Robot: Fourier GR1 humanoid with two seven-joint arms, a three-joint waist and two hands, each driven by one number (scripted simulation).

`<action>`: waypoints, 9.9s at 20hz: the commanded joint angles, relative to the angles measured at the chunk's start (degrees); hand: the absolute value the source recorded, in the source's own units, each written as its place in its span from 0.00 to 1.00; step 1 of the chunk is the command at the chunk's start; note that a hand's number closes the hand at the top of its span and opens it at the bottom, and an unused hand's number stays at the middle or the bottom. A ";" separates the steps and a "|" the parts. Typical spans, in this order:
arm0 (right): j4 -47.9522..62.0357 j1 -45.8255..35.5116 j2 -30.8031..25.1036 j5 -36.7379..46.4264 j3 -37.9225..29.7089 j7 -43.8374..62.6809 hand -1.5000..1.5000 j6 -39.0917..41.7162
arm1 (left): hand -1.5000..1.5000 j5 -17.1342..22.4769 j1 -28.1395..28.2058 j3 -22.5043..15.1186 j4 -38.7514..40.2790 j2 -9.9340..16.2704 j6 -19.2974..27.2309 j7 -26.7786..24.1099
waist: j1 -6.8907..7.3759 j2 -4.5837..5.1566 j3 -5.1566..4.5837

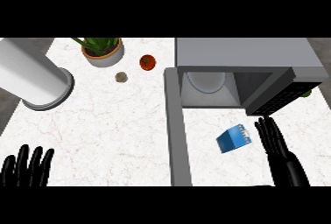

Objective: Pick up the milk, place it into the microwave and close the microwave

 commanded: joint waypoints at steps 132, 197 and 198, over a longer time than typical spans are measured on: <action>73.58 -56.87 -1.62 -3.92 -5.17 -21.19 1.00 -34.83 | 0.00 8.37 13.03 5.77 2.69 4.43 -13.90 -10.26 | 2.87 1.23 0.10; 97.98 -74.61 -4.20 15.16 1.71 -13.80 0.00 -55.85 | 0.00 5.68 3.53 8.35 12.11 6.94 -17.38 -12.42 | 10.49 4.01 0.32; 97.03 -74.67 -4.34 14.79 1.36 -14.97 0.00 -53.86 | 0.00 5.57 1.95 7.97 12.18 5.97 -16.01 -11.65 | 9.23 4.04 0.38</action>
